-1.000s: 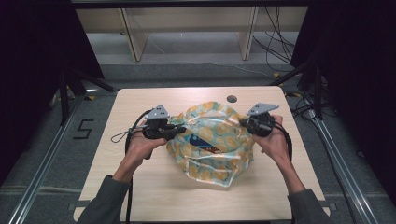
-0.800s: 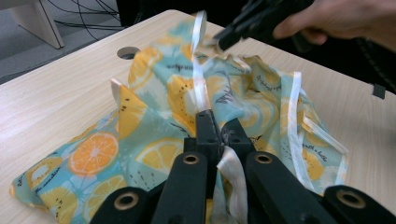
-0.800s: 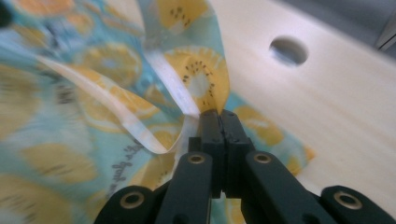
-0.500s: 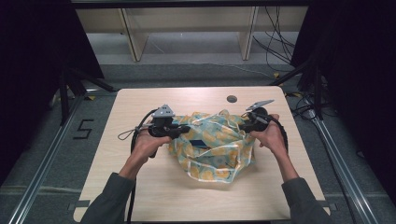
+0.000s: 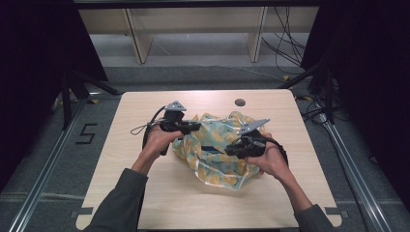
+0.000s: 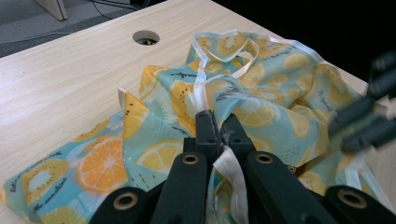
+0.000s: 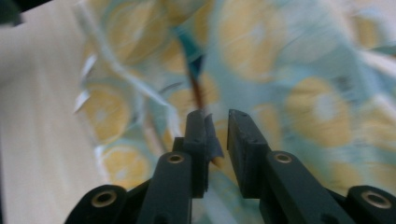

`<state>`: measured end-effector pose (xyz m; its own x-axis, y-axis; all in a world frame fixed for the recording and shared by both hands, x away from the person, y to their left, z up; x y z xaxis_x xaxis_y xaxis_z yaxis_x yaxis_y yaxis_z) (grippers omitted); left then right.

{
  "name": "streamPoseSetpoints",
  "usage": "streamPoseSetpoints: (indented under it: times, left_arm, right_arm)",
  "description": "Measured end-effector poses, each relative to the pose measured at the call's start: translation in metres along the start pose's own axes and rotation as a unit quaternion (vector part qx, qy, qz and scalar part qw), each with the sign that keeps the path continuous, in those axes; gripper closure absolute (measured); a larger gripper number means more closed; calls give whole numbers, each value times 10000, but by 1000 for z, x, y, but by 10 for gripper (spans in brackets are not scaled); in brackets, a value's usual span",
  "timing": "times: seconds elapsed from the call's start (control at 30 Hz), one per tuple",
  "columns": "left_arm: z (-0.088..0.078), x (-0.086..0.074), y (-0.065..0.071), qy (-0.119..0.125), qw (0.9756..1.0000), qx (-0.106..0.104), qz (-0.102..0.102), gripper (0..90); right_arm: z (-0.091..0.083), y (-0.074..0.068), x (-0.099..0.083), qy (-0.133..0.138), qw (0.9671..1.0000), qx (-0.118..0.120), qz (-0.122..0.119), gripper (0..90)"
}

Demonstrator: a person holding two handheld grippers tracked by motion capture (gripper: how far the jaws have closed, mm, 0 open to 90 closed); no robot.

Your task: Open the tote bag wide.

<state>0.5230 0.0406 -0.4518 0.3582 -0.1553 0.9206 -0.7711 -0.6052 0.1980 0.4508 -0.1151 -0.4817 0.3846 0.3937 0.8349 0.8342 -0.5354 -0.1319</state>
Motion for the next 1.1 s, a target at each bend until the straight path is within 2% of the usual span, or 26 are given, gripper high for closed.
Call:
streamPoseSetpoints:
  times: [0.03,0.1,0.13,0.23,0.27,0.3,0.33,0.4,0.5,0.57,0.63,0.67,0.7,0.73,0.77,0.83,0.87,0.9,0.93,1.0,1.1]
  left_arm:
    - [1,1,-2,25,10000,64,-4,876]
    - [4,3,-4,13,10000,39,-58,877]
    - [4,4,-5,-3,10000,51,-53,877]
    - [9,6,-11,9,9997,105,-206,877]
    - [11,6,-15,-10,9997,158,-175,877]
    - [13,6,-16,-10,9996,184,-194,877]
    - [15,6,-20,-6,9994,201,-270,876]
    - [20,4,-25,-8,9990,219,-400,875]
    - [28,-3,-34,-79,9981,340,-509,873]
    - [35,-13,-46,-133,9963,514,-675,871]
    - [39,-22,-53,-226,9947,477,-881,871]
    - [39,-23,-54,-202,9947,500,-878,871]
    - [38,-22,-54,-172,9952,528,-805,870]
    - [35,-20,-52,-151,9959,521,-728,865]
    - [34,-18,-50,-155,9964,496,-663,851]
    - [30,-15,-44,-197,9976,428,-515,812]
    - [26,-12,-41,-219,9980,433,-402,782]
    - [23,-10,-39,-230,9978,506,-357,722]
    - [17,-8,-36,-291,9980,540,-172,676]
    - [8,-3,-28,-283,9983,502,-49,592]
    - [-9,4,-15,-211,9984,533,10,485]
  right_arm:
    - [2,-3,-4,-45,9999,71,-87,828]
    - [5,-6,-16,-255,9995,9,-184,880]
    - [6,-9,-26,-471,9986,2,-220,900]
    - [7,-11,-49,-904,9952,4,-374,900]
    - [10,-14,-56,-915,9952,27,-347,900]
    - [8,-17,-64,-1088,9933,60,-395,900]
    - [8,-19,-68,-1114,9927,59,-448,900]
    - [4,-32,-76,-1202,9916,203,-442,900]
    - [3,-36,-85,-1342,9897,103,-493,900]
    - [5,-36,-93,-1462,9881,99,-473,900]
    - [6,-37,-100,-1524,9872,107,-453,900]
    - [3,-41,-101,-1553,9872,182,-302,900]
    - [0,-41,-97,-1496,9881,209,-295,900]
    - [-3,-40,-88,-1276,9913,122,-296,900]
    - [-7,-39,-72,-831,9959,9,-352,900]
    - [-15,-34,-49,-470,9976,-89,-499,895]
    - [-18,-31,-40,-408,9971,-158,-621,876]
    - [-20,-23,-28,-255,9964,-404,-702,849]
    - [-20,-20,-22,-229,9961,-474,-711,819]
    - [-15,-10,-9,-87,9954,-637,-705,697]
    - [-4,1,-3,-142,9934,-873,-728,623]
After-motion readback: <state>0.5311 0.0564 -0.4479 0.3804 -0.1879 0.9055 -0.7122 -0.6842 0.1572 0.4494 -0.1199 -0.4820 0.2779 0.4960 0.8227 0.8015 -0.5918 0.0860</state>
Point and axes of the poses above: each handheld gripper's, and its own axes: z roughly forward along the jaws, x roughly out of its top, y roughly to its right, the point moved 9 cm from there along z, roughly forward along the jaws, and after that the axes turned 12 degrees about y, right-handed, at the moved point
